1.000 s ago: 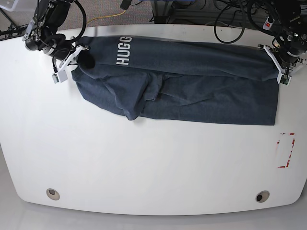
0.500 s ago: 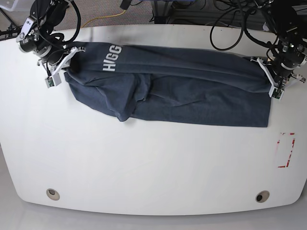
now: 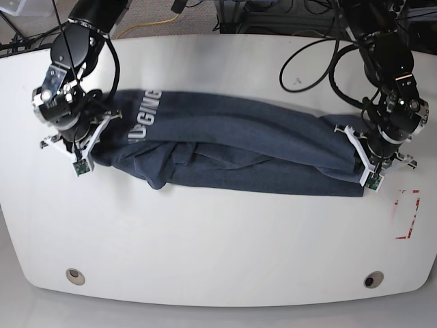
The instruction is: Fold the T-shirt properly
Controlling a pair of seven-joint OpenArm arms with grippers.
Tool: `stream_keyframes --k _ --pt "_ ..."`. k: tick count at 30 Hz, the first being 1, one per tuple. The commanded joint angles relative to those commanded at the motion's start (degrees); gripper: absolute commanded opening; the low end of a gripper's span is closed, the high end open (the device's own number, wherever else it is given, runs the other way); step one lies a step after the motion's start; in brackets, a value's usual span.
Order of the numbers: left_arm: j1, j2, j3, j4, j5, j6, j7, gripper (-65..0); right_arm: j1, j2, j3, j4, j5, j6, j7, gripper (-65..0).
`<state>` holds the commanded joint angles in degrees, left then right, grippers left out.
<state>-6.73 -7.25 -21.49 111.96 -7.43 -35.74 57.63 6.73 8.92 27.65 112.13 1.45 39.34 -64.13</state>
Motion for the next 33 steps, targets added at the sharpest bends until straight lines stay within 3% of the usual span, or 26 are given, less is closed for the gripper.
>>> stream_keyframes --k 8,15,19,24,33 --pt "-10.37 1.85 0.00 0.00 0.00 5.45 0.09 -65.0 13.10 2.90 -8.70 -0.79 -6.42 0.09 -0.09 -65.0" --pt "-19.08 1.85 0.00 0.00 0.00 9.76 0.09 -65.0 27.52 3.08 -12.66 -7.82 -7.30 0.09 -0.09 -65.0" --pt "-25.05 1.23 -0.09 0.00 0.09 9.85 0.09 -65.0 36.40 4.66 -14.51 -12.84 -6.68 0.18 -0.09 -65.0" --pt "-34.99 -3.60 -0.09 -0.18 -0.09 9.85 1.93 -65.0 46.95 5.01 -16.79 -15.74 -6.51 0.26 -0.09 -65.0" --pt "-45.98 -9.41 0.35 -0.35 -0.35 9.58 2.02 -65.0 54.68 4.66 -18.64 -11.96 -6.59 0.66 -0.09 -65.0"
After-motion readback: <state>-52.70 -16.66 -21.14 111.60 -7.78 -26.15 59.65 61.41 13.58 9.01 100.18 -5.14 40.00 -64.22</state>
